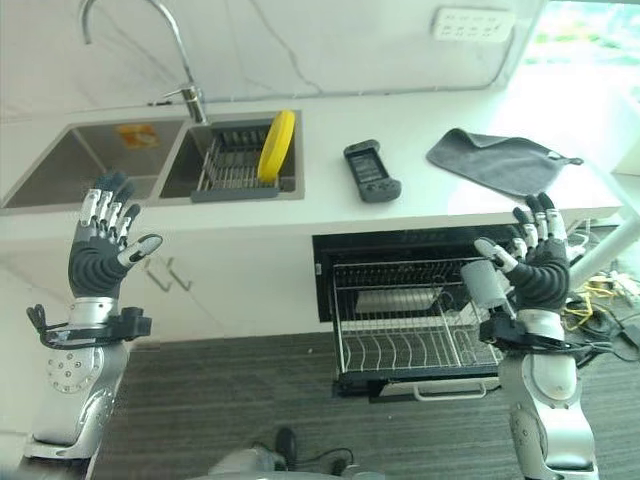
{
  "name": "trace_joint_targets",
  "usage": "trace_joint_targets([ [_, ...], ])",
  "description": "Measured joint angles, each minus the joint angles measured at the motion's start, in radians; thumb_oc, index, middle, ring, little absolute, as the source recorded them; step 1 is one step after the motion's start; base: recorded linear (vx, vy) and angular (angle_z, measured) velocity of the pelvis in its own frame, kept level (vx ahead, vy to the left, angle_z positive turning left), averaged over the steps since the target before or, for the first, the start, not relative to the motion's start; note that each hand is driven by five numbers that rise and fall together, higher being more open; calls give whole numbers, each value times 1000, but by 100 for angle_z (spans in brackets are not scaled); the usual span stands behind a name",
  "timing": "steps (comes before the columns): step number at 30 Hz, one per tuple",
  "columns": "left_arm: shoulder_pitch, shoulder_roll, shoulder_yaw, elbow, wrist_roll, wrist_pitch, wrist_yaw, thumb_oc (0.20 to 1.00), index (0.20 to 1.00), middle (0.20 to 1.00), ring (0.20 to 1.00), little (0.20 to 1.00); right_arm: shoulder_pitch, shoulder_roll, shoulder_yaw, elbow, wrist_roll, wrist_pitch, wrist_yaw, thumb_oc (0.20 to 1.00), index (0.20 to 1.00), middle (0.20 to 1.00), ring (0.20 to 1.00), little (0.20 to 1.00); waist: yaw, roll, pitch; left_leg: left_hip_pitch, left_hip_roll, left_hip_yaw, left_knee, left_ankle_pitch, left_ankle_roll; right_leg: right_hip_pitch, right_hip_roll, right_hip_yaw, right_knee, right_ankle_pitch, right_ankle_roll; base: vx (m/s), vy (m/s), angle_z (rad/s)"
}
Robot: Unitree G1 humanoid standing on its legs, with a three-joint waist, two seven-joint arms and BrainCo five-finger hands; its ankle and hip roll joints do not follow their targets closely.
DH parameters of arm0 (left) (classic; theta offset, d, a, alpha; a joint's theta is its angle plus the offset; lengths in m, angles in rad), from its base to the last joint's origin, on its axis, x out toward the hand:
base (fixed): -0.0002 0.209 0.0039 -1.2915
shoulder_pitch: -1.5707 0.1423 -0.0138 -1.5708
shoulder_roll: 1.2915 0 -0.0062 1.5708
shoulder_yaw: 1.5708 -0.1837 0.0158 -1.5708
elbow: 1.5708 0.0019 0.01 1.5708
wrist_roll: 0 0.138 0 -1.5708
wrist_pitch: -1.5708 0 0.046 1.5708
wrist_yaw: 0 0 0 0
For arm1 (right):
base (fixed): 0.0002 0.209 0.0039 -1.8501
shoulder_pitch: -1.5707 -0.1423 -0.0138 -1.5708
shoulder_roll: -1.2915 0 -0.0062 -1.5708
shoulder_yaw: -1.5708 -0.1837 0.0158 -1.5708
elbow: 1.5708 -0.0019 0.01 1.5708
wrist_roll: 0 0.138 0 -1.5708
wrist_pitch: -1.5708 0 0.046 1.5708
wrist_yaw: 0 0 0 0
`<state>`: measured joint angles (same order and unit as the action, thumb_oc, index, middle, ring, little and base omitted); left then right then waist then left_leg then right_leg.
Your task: Place the dishes in the dishwasher.
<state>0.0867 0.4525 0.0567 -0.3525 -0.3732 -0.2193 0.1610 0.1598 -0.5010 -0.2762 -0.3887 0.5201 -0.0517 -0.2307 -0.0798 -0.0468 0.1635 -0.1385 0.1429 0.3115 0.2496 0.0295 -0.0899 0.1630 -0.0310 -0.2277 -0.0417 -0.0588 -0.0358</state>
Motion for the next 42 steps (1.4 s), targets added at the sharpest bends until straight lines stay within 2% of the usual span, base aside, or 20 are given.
trace_joint_targets([
  [1,0,-1,-6,0,-1,0,1,1000,1000,1000,1000,1000,-1,-1,-6,0,-5,1,0,1000,1000,1000,1000,1000,-11,10,3,42,29,-8,-92,1,-1,4,4,7,-2,-8,23,166,278,10],
  [3,-1,-6,-16,2,-10,0,3,1000,1000,1000,1000,1000,-8,-22,-7,12,-11,7,6,1000,1000,1000,1000,1000,-12,38,9,137,28,-58,-331,13,-7,-13,4,44,-24,17,43,212,306,-36],
  [5,-13,-29,-18,20,-22,-6,4,1000,1000,1000,1000,1000,-5,-46,-12,29,-10,11,17,1000,1000,1000,1000,1000,-23,66,25,156,36,-119,-347,19,-17,-13,3,89,-34,32,50,249,348,-58],
  [8,-27,-30,-19,91,-22,-11,4,1000,1000,1000,1000,1000,-8,-60,-17,31,-7,16,29,1000,1000,1000,1000,1000,-16,39,50,86,37,-167,-332,32,-21,-7,-61,143,-46,26,97,204,373,-62],
  [9,-20,-31,-18,100,-22,-12,5,1000,1000,1000,1000,1000,-3,-59,-25,29,-4,17,32,1000,1000,1000,1000,1000,-11,29,53,82,21,-125,-285,71,-5,11,-92,158,-46,18,132,143,328,-43],
  [11,-12,-23,-16,99,-22,-16,8,1000,1000,1000,1000,1000,11,-54,-23,21,4,17,35,1000,1000,1000,1000,1000,-5,-5,49,93,-22,-99,-282,81,26,20,-138,168,-46,12,150,137,308,-12],
  [12,-44,-2,-16,80,-21,-17,11,1000,1000,1000,1000,1000,22,-22,-41,-21,29,17,38,1000,1000,1000,1000,1000,-6,-52,48,124,-106,-105,-330,82,76,24,-204,131,-26,53,190,147,364,33],
  [18,-105,41,-9,38,-19,-5,2,1000,1000,1000,1000,1000,0,32,-15,-54,8,3,11,1000,1000,1000,1000,1000,46,-21,45,200,-148,-146,-336,33,164,-99,-236,156,340,89,265,110,316,29],
  [20,-92,41,-10,38,-19,11,-5,1000,1000,1000,1000,1000,-1,34,-5,-51,-10,3,3,1000,1000,1000,1000,1000,68,-22,45,204,-167,-140,-336,24,177,-123,-244,174,395,122,256,100,262,2],
  [22,-87,38,-8,37,-19,30,-17,1000,1000,1000,1000,1000,2,52,-2,-28,-30,3,-4,1000,1000,1000,1000,1000,76,-18,46,215,-165,-135,-331,11,196,-207,-248,189,520,190,283,133,237,-11],
  [23,-87,38,-6,36,-19,40,-19,1000,1000,1000,1000,1000,2,58,0,-12,-31,3,-5,1000,1000,1000,1000,1000,76,-17,46,233,-160,-123,-320,-9,209,-235,-262,158,590,213,280,148,149,-38],
  [24,-87,37,-6,36,-19,45,-18,1000,1000,1000,1000,1000,-5,57,0,-9,-30,3,-6,1000,1000,1000,1000,1000,76,-15,46,245,-159,-105,-322,-19,219,-258,-256,125,620,161,270,159,87,-46],
  [26,-88,39,17,36,-20,53,-13,1000,1000,1000,1000,1000,-32,41,8,-10,-24,10,0,1000,1000,1000,1000,1000,62,-15,44,248,-158,-77,-333,-26,211,-292,-178,60,522,16,251,173,-38,-45],
  [27,-88,38,26,37,-21,61,-10,1000,1000,1000,1000,1000,-27,28,6,-10,-19,14,4,1000,1000,1000,1000,1000,54,-19,43,246,-161,-75,-335,-32,200,-290,-138,25,433,-1,238,196,-136,-29],
  [30,-62,14,28,42,-21,63,-11,1000,1000,1000,1000,1000,-6,20,-1,-10,32,20,34,1000,1000,1000,1000,1000,27,-27,39,258,-169,-63,-335,-46,180,-298,-118,-71,153,72,198,237,-149,-11],
  [32,-25,10,29,42,-20,63,-11,1000,1000,1000,1000,1000,22,23,1,-10,45,20,42,1000,1000,1000,1000,1000,20,-36,34,301,-167,-70,-334,-73,160,-298,-132,-54,80,151,199,326,-170,3],
  [35,6,17,29,37,-19,65,-16,1000,1000,1000,1000,1000,57,25,4,-10,51,19,45,1000,1000,1000,1000,1000,4,-60,10,356,-162,-103,-336,-103,129,-282,-138,5,69,197,193,214,-144,34],
  [36,8,10,25,38,-19,66,-17,1000,1000,1000,1000,1000,58,23,4,-8,51,18,44,1000,1000,1000,1000,1000,0,-66,-3,376,-153,-122,-334,-106,100,-260,-126,8,69,236,123,206,-155,28],
  [38,20,-2,12,9,-19,72,-20,1000,1000,1000,1000,1000,35,19,26,-10,49,20,36,1000,1000,1000,1000,1000,3,12,-24,385,-83,-133,-327,-122,61,-217,-42,-8,12,238,86,215,-163,2],
  [42,-6,-12,11,-6,-19,83,-21,1000,1000,1000,1000,1000,-28,17,51,-9,35,29,35,1000,1000,1000,1000,1000,0,56,-26,390,-41,-136,-284,-122,56,-172,9,1,-41,231,54,197,-181,-16],
])
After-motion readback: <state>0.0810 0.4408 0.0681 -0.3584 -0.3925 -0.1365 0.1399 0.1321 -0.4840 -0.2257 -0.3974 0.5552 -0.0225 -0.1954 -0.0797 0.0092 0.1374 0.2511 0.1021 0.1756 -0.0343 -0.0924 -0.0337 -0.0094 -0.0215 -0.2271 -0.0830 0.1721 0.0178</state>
